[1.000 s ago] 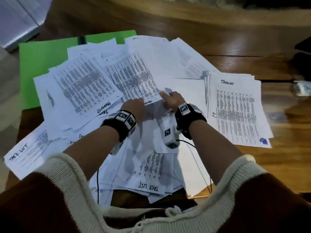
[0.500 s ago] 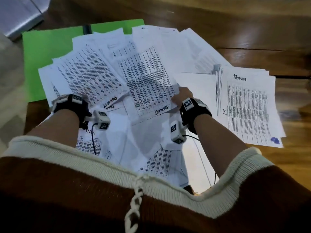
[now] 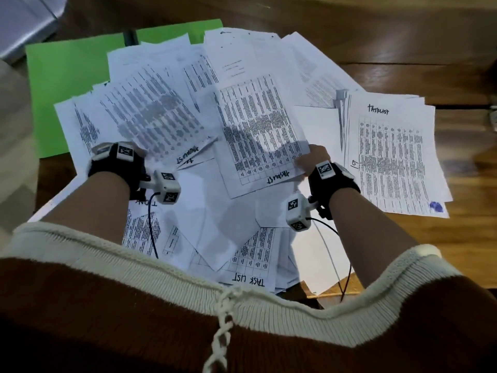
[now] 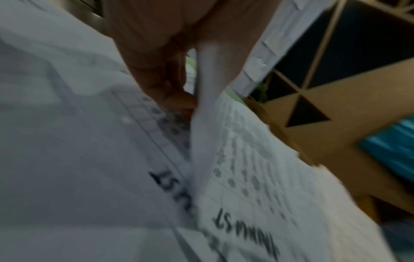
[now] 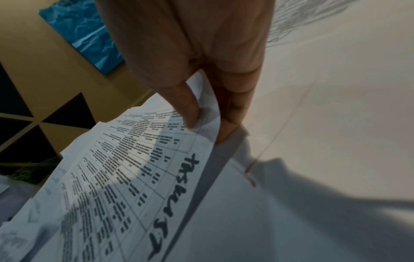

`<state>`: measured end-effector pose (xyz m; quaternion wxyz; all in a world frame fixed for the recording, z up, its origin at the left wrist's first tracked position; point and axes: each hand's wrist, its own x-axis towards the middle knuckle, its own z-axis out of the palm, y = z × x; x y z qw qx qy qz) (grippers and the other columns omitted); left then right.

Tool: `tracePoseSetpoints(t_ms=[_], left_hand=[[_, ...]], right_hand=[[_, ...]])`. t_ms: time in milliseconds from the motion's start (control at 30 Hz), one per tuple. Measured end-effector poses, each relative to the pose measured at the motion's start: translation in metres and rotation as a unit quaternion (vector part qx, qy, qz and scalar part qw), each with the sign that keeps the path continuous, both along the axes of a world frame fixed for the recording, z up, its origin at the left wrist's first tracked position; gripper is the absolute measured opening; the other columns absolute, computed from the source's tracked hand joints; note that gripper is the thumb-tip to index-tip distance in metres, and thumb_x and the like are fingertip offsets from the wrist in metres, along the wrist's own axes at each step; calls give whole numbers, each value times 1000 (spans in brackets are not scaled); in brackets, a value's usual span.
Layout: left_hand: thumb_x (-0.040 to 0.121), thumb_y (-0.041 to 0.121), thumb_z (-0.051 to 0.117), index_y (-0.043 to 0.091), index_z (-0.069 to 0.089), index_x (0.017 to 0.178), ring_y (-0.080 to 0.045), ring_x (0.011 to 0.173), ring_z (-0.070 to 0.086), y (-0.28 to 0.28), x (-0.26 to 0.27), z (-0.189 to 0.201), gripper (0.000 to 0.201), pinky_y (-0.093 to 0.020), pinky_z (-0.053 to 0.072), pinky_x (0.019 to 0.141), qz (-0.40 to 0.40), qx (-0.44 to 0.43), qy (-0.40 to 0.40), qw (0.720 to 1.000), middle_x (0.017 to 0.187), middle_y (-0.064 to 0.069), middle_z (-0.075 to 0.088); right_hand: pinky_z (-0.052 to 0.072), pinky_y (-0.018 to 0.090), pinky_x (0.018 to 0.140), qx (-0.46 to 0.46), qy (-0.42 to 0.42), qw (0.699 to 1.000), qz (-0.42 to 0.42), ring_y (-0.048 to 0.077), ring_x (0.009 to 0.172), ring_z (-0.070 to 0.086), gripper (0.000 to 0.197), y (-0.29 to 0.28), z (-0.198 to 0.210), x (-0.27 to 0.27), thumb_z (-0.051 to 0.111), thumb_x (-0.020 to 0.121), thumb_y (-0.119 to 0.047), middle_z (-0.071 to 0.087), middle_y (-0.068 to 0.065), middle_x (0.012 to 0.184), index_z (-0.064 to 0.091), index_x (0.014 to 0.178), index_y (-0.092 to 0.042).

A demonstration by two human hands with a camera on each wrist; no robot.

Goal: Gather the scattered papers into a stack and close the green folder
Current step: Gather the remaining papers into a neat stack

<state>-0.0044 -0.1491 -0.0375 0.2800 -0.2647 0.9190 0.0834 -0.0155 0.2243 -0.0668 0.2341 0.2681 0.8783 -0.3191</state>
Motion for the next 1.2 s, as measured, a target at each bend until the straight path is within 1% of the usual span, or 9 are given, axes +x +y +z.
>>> tracePoseSetpoints(t_ms=[100, 200, 333, 567, 667, 767, 867, 1033, 1200], left_hand=[[82, 50, 51, 24, 55, 95, -29, 103, 62, 17, -4, 4, 29, -48, 47, 97, 9, 21, 74, 997, 108, -4, 64], [97, 28, 44, 21, 49, 125, -26, 124, 48, 54, -20, 27, 29, -37, 30, 110, 160, 146, 194, 957, 133, -8, 54], [90, 5, 55, 7, 34, 141, -18, 110, 53, 98, -30, 56, 55, -14, 40, 74, 267, 319, 368, 832, 133, -10, 50], [85, 3, 64, 5, 43, 129, -20, 76, 58, 150, 2, 30, 48, -22, 45, 50, 109, 334, 213, 912, 110, -10, 55], [87, 12, 65, 3, 35, 136, -33, 113, 55, 160, 19, 7, 59, -34, 49, 79, 34, 291, 111, 950, 131, -17, 50], [83, 30, 70, 0, 36, 134, -33, 117, 52, 161, 26, -5, 68, -35, 46, 93, -15, 272, 44, 961, 132, -19, 49], [79, 47, 69, -2, 53, 116, -29, 92, 66, 141, 21, 4, 64, -37, 56, 74, 56, 262, 58, 962, 110, -14, 64], [84, 24, 66, 5, 19, 147, -49, 122, 48, 55, 31, 20, 81, -52, 48, 96, 26, 21, 71, 997, 141, -37, 33], [88, 19, 60, 18, 44, 138, -42, 117, 51, -1, 25, 23, 52, -56, 52, 82, -47, -67, -20, 997, 137, -17, 46]], right_hand=[[55, 44, 88, -14, -9, 999, -30, 35, 98, 65, 27, 9, -1, 11, 48, 85, 0, 67, 19, 108, 64, 106, 3], [53, 39, 90, -19, -15, 999, -49, 32, 97, 64, 21, 15, 2, 23, 46, 87, 4, 66, 20, 107, 62, 100, 5], [51, 31, 91, -33, -27, 998, -49, 31, 113, 59, 29, 20, 3, 37, 44, 93, -4, 60, 18, 118, 60, 117, -1], [46, 41, 100, -180, -4, 969, -168, 34, 119, 55, 46, 33, 8, 55, 46, 97, -36, 54, 19, 132, 52, 129, -2], [45, 55, 96, -266, -6, 937, -225, 35, 102, 60, 62, 34, 6, 57, 41, 89, -62, 59, 14, 122, 56, 123, -13], [46, 49, 94, -188, -7, 972, -144, 35, 103, 56, 54, 27, 13, 56, 53, 91, -45, 56, 19, 122, 53, 123, -3], [49, 48, 94, -112, 7, 989, -97, 35, 110, 55, 59, 18, 14, 54, 66, 85, -31, 54, 19, 129, 46, 130, 0], [49, 35, 90, -41, -1, 997, -67, 30, 112, 54, 62, 11, 10, 51, 69, 82, -21, 53, 14, 129, 41, 134, 0], [38, 46, 103, 154, -23, 988, 22, 36, 133, 33, 85, 8, 14, 42, 73, 77, -42, 32, 19, 142, 30, 140, -4]])
